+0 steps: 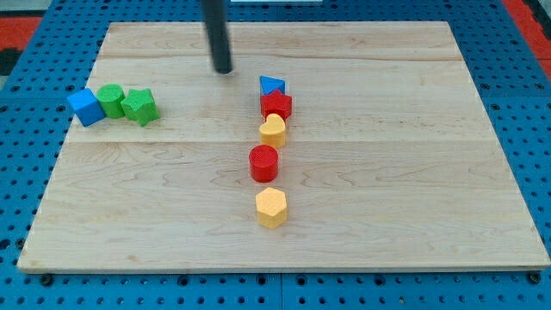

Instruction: Drag the triangle right to the green star

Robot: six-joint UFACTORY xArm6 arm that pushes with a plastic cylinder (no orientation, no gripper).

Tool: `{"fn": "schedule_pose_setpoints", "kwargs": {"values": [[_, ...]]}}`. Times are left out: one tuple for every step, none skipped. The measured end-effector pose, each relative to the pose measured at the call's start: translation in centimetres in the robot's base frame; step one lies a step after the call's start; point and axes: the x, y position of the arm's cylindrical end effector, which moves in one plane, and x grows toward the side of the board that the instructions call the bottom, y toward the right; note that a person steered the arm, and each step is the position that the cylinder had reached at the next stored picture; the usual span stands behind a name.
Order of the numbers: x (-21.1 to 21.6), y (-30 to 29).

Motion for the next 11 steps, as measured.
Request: {"fn": "schedule_pose_setpoints", "kwargs": {"values": [[0.5, 11.3], [5.7, 13.0], [5.0, 4.2], [2.7, -2.8], [2.8, -6.3], [1.5, 3.2], [5.8, 4.9], [6.7, -5.4], [6.9, -15.0], [6.9, -9.6], [7.0, -5.4]]}}
